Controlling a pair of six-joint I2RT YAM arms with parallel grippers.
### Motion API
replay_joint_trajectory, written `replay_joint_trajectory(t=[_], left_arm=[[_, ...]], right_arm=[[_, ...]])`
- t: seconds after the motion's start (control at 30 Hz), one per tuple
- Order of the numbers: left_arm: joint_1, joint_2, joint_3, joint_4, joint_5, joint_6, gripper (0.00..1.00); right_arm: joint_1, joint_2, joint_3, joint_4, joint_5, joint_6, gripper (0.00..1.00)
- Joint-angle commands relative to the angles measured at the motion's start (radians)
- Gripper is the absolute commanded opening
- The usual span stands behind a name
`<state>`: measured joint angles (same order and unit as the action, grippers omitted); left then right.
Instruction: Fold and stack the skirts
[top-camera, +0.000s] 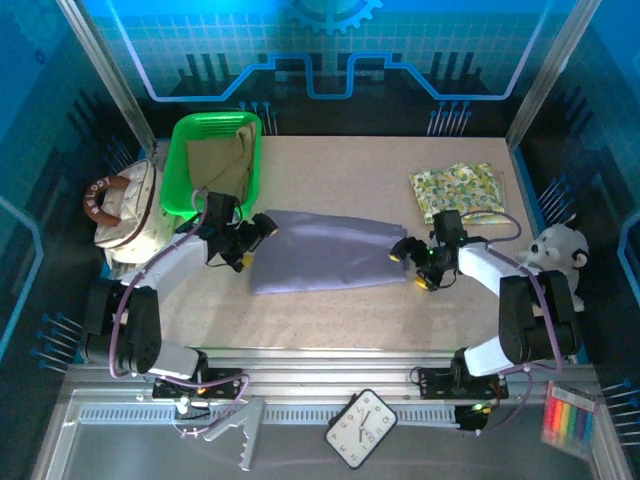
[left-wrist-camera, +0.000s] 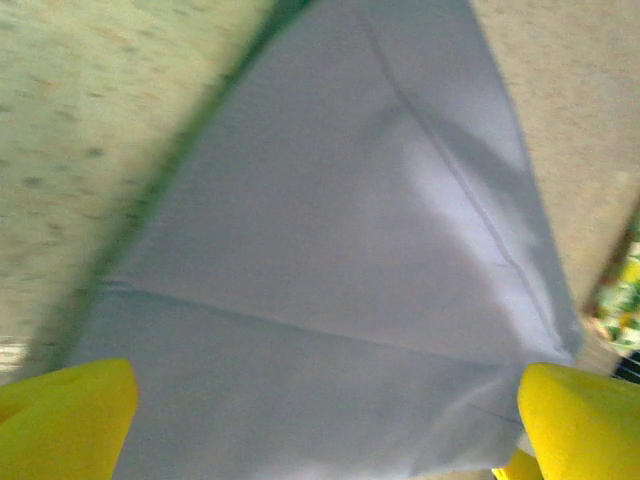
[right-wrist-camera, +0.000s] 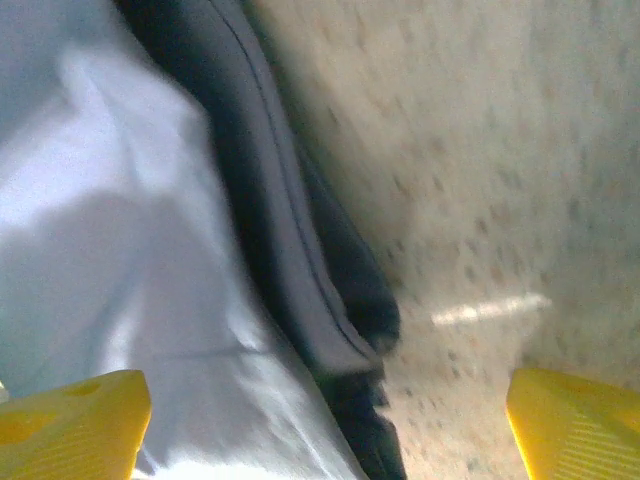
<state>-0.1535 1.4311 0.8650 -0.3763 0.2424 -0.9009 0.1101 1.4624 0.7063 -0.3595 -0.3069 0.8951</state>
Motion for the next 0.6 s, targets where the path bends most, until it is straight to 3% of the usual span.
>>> replay_joint_trajectory(t=[0.0,0.57], left_arm=[[0.009,-0.012,0.007,-0.119,-0.047,0.098,0.99],[0.077,0.113,-0.010,-0.065,0.005,0.137,0.99]], right_arm=[[-0.002,-0.053,-0.027,0.010,-0.082,0.083,0.90],[0.059,-0.025,-0.117,0.286,-0.120,0.244,0.79]])
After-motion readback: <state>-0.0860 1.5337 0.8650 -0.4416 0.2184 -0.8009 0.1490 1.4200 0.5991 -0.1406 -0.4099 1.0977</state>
